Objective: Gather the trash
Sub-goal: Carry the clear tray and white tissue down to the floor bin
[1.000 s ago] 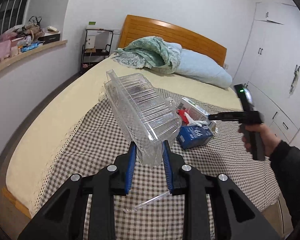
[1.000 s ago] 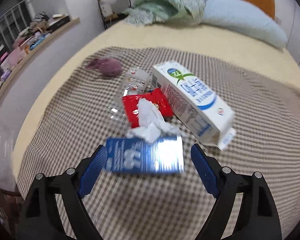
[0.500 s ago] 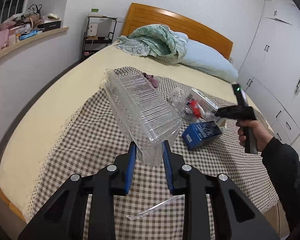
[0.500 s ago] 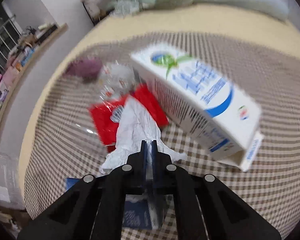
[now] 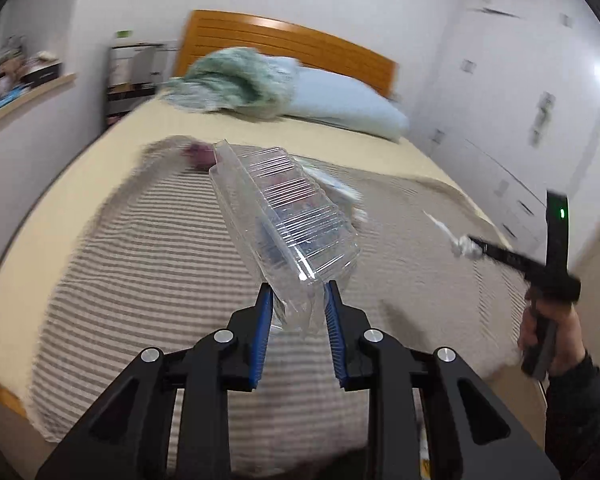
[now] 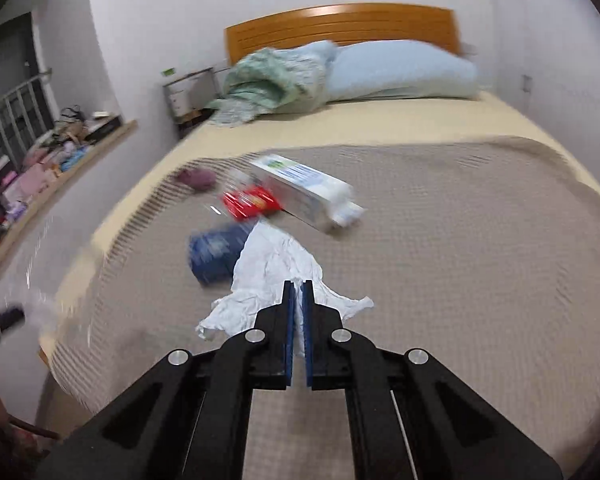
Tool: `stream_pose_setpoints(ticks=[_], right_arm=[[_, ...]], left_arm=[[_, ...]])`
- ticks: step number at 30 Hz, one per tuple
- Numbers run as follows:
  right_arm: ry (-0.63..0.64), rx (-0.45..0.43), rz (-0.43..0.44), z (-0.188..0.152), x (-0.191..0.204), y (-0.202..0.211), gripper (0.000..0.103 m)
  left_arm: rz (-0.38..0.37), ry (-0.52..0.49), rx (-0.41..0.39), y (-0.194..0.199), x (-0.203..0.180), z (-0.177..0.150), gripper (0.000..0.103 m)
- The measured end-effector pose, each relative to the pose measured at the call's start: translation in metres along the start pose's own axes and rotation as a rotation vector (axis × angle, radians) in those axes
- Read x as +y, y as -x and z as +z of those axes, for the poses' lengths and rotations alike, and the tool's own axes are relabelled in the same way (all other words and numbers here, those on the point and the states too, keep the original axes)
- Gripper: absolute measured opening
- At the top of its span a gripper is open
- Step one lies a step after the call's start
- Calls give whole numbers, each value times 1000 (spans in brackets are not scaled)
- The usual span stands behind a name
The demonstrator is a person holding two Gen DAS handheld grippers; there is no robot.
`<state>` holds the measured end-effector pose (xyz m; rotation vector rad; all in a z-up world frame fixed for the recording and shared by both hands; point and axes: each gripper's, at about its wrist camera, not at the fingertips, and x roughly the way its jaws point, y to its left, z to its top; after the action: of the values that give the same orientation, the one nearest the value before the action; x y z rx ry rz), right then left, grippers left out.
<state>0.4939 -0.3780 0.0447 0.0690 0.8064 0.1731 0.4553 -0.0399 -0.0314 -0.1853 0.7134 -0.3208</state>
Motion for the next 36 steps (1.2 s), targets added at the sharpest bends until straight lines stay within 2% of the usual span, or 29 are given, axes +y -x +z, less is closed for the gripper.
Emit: stream_pose_setpoints(ticks=[3, 7, 10, 13, 22, 24, 26, 30, 32, 34, 36], right_arm=[[-67, 7, -70, -51, -31, 46, 4], [-153, 1, -172, -122, -72, 109, 4], [-236, 19, -223, -169, -102, 135, 4], [-366, 81, -267, -229, -146, 148, 4], [-549, 301, -287, -369, -210, 128, 4], [-612, 360, -283, -405, -224, 109, 4], [-652, 422, -285, -438, -233, 88, 4], [-718, 470, -246, -477, -245, 60, 4], [-723, 491, -240, -488, -248, 46, 4], [-725, 498, -243, -494, -251, 37, 4], [-740, 484, -249, -497, -251, 39, 4]], left_arm=[[-81, -62, 44, -7, -44, -15, 24], [-139, -186, 96, -17, -104, -30, 24], [-181, -261, 131, -27, -146, -43, 24], [-222, -342, 188, -43, -190, -69, 24], [-321, -578, 450, -120, -312, -175, 25], [-309, -691, 469, -133, -336, -199, 26], [-327, -743, 524, -143, -355, -221, 24], [-372, -830, 591, -156, -386, -256, 23], [-340, -883, 616, -163, -400, -276, 22], [-351, -949, 640, -164, -418, -303, 19], [-373, -977, 719, -174, -431, -329, 7]])
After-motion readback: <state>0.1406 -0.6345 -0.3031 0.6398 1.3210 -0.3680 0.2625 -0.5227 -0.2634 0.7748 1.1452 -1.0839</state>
